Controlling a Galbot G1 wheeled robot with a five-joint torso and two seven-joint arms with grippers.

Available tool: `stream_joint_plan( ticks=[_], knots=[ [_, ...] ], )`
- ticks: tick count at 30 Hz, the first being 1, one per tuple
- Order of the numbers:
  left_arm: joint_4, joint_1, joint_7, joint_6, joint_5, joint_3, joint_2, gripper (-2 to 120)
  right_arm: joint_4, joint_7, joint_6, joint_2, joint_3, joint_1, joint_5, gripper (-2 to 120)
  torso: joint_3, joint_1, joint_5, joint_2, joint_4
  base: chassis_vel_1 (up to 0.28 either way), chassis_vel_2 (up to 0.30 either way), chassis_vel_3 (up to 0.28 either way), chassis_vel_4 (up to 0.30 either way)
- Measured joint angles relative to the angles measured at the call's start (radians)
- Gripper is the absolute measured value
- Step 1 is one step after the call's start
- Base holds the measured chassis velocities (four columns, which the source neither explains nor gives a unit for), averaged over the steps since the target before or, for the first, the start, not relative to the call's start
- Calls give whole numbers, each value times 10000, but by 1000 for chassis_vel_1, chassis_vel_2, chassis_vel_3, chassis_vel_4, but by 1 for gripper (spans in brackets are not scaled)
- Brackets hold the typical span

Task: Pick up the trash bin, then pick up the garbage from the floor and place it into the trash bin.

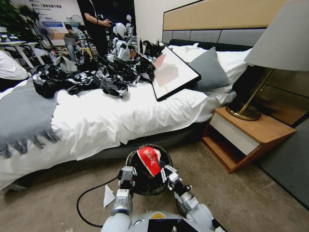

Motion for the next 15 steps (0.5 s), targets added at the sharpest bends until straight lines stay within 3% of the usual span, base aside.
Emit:
stream_joint_plan(
  ticks=[10, 11, 15],
  knots=[
    [-52, 13, 0, 3, 1, -19, -8, 0, -331, 0, 25, 76, 45, 147, 45, 0, 0, 1, 0, 0, 0, 0, 0, 0, 0],
    [-56, 18, 0, 3, 2, -22, -9, 0, -381, -38, 26, 94, 46, 155, 34, 7, 0, 0, 0, 0, 0, 0, 0, 0, 0],
    [-69, 17, 0, 3, 4, -22, -15, 0, -446, -99, 25, 97, 73, 164, -74, 17, 0, 0, 0, 0, 0, 0, 0, 0, 0]
  ],
)
